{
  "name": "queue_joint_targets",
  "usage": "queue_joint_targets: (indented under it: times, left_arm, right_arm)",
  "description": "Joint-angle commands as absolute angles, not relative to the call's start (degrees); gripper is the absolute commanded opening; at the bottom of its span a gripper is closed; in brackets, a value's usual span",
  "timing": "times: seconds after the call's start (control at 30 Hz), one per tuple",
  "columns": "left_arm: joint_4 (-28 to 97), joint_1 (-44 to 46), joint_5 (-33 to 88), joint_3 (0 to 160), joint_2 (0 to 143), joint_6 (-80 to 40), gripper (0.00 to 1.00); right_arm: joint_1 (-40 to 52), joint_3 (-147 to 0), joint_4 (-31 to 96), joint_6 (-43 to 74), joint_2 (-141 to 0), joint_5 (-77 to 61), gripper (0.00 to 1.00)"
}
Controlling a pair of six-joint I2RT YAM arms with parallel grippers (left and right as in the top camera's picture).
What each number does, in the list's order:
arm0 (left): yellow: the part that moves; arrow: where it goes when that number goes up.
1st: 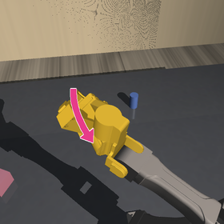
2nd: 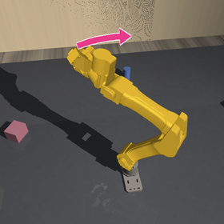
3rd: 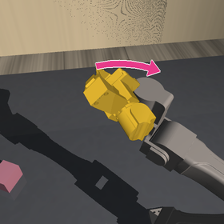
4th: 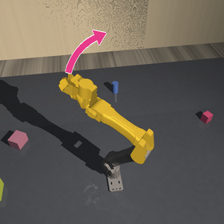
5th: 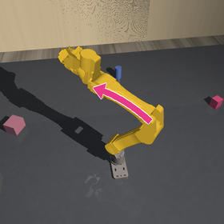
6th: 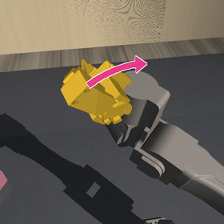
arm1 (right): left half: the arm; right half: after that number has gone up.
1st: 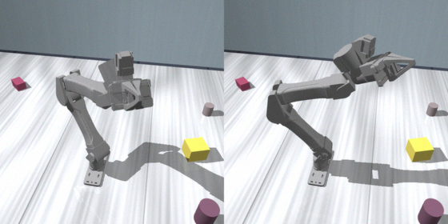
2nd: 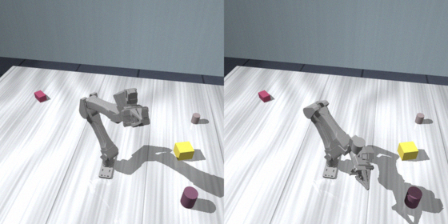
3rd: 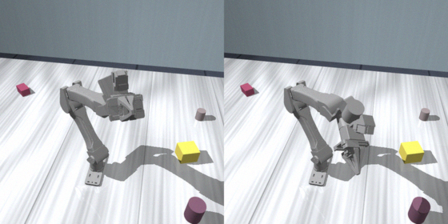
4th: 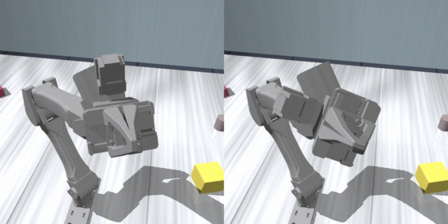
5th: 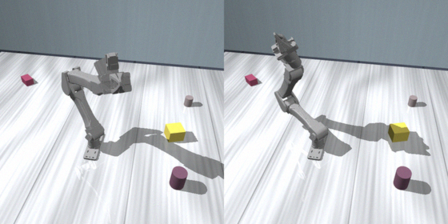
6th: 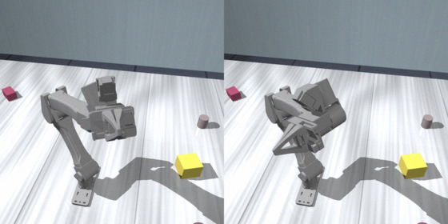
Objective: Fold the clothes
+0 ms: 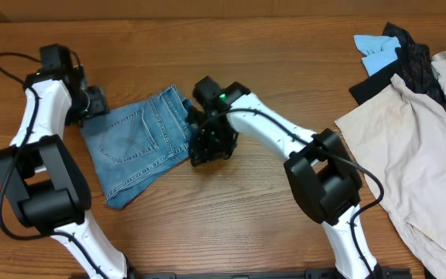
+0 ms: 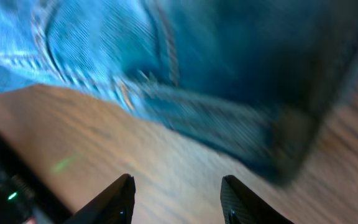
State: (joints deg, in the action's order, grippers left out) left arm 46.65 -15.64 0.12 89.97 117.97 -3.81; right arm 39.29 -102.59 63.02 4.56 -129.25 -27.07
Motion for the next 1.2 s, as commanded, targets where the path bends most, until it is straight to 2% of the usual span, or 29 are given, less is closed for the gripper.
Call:
queue_joint_targets:
  times: [0.0, 0.2, 0.4, 0.5, 0.6, 0.7, 0.73, 0.8, 0.9, 1.0, 1.1, 1.13, 1.17]
  left_arm:
    - [46.59, -16.45, -0.45, 89.95, 122.02, -2.09, 0.67]
    - [49.80, -16.53, -0.45, 89.93, 125.40, -2.15, 0.65]
    - [59.88, -16.53, -1.28, 88.88, 126.30, -4.91, 0.53]
    - [63.75, -16.53, -4.49, 86.37, 126.30, -6.87, 0.53]
    - [67.51, -16.53, -4.86, 82.48, 126.30, -9.30, 0.52]
    - [68.36, -16.53, -3.66, 79.13, 126.30, -10.31, 0.50]
    - [68.38, -16.53, -2.22, 78.43, 126.28, -10.28, 0.49]
    - [68.58, -16.53, 2.31, 78.56, 126.13, -7.81, 0.39]
    - [68.66, -16.53, 5.56, 80.12, 123.74, -6.09, 0.36]
    - [68.66, -16.53, 5.39, 83.11, 118.89, -6.20, 0.45]
    - [68.55, -16.53, 5.41, 86.74, 114.08, -6.46, 0.57]
    - [68.49, -16.53, 5.48, 87.90, 112.60, -6.46, 0.68]
    - [68.18, -16.51, 5.72, 88.84, 111.37, -6.46, 0.87]
  right_arm:
    - [41.65, -102.32, 60.51, 6.04, -128.07, -20.14, 0.48]
    - [43.22, -102.30, 57.17, 6.02, -128.07, -13.45, 0.48]
    - [42.37, -102.26, 52.80, 5.54, -128.07, -8.25, 0.53]
    - [41.25, -102.26, 49.67, 5.52, -128.07, -5.82, 0.55]
    - [39.66, -102.26, 45.76, 1.78, -128.09, -4.75, 0.67]
    - [38.15, -102.26, 43.72, 0.82, -128.07, -2.26, 0.72]
    - [37.47, -102.28, 43.79, 0.82, -128.07, -1.37, 0.73]
    - [36.18, -102.28, 45.63, 0.82, -128.07, -0.58, 0.71]
    - [34.41, -102.28, 51.16, 1.19, -127.96, 2.24, 0.59]
    - [32.56, -102.28, 56.95, 1.54, -127.94, 4.29, 0.58]
    - [31.05, -102.28, 60.64, 2.17, -127.94, 4.16, 0.60]
    - [30.65, -102.28, 61.76, 2.15, -127.94, 3.75, 0.63]
    - [30.33, -102.28, 62.83, 2.15, -127.94, 3.29, 0.64]
